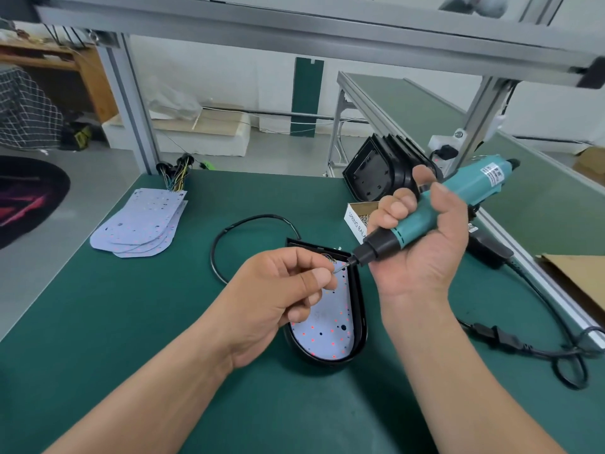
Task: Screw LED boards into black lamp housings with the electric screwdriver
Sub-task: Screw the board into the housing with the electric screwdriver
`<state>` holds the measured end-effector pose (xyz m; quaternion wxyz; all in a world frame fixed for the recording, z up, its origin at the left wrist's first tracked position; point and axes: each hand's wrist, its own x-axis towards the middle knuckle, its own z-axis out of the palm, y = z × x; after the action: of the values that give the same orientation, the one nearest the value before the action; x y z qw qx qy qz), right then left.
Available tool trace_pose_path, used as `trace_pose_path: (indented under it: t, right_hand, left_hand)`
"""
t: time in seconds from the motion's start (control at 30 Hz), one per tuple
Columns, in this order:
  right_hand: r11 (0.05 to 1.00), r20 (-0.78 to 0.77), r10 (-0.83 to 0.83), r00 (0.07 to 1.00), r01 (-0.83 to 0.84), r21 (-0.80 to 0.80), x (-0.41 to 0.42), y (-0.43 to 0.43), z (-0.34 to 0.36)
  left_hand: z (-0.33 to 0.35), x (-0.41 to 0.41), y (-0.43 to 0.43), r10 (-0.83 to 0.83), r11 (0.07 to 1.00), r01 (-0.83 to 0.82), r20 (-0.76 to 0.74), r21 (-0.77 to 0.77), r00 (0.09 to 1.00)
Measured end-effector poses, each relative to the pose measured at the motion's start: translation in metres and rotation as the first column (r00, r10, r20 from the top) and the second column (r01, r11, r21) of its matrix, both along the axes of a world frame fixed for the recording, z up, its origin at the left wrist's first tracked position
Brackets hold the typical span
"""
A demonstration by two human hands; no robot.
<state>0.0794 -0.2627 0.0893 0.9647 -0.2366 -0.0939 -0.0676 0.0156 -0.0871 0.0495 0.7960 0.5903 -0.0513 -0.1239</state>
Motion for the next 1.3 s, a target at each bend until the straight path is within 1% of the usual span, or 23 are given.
trace_pose_path:
  t: [0.27, 0.6, 0.9, 1.3]
  right_hand:
    - [1.0, 0.028, 0.001, 1.0, -0.002, 0.002, -0.0015, -0.0009, -0.0003]
    - [0.999, 0.032, 0.01, 0.999, -0.008, -0.045, -0.0042, 0.0001, -0.0047]
    - [1.0, 0.014, 0.003, 1.0, -0.002, -0.03, -0.0039, -0.0051, -0.0055]
    - [0.999, 0.032, 0.019, 0.999, -0.018, -0.028, -0.0048, -0.0044, -0.0067]
  left_hand:
    - [-0.001, -0.0008, 0.0003, -0.015, 0.999, 0.015, 0.007, 0.052, 1.0]
    - [0.0021, -0.0036, -0.0001, -0.023, 0.998, 0.021, 0.027, 0.06, 0.999]
    - [0.0028, -0.0044, -0.0032, -0.025, 0.997, 0.021, 0.059, 0.073, 0.998]
    - [0.0034, -0.0047, -0.0037, -0.014, 0.993, 0.004, 0.077, 0.119, 0.997]
